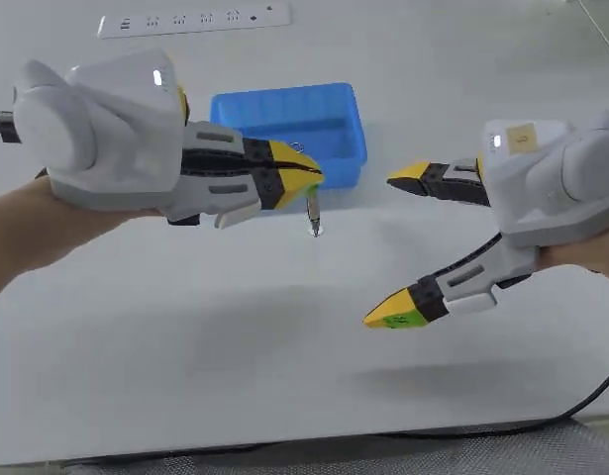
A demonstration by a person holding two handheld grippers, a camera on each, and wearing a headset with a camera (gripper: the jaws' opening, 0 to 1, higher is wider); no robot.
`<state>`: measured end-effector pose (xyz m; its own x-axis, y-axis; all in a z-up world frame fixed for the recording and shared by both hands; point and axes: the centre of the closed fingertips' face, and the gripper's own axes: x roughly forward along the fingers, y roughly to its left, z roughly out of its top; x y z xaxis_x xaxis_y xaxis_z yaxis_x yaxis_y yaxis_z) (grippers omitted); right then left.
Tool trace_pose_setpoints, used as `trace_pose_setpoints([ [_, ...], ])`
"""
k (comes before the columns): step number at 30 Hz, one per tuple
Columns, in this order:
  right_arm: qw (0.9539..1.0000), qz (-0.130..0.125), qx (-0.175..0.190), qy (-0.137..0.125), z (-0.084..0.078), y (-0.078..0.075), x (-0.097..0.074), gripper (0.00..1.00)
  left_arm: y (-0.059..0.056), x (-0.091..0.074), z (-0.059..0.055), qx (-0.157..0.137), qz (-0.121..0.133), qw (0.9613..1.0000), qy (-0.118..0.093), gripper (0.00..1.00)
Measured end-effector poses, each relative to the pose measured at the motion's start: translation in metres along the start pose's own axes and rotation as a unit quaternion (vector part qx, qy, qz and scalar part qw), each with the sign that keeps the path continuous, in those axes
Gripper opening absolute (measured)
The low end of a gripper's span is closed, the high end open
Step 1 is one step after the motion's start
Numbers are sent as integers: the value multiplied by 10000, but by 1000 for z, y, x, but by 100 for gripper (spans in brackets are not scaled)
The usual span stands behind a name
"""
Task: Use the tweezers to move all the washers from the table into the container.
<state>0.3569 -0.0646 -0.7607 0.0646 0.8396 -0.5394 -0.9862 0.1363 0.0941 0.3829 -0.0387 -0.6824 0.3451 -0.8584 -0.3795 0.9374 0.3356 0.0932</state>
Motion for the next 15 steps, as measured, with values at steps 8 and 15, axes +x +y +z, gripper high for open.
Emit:
trace_pose_setpoints([
  [8,9999,86,67,-64,1,2,6,98,2,4,-6,19,-31,10000,49,4],
  [15,9998,100,153,-64,-3,1,6,97,3,4,-8,14,-45,10000,33,4],
])
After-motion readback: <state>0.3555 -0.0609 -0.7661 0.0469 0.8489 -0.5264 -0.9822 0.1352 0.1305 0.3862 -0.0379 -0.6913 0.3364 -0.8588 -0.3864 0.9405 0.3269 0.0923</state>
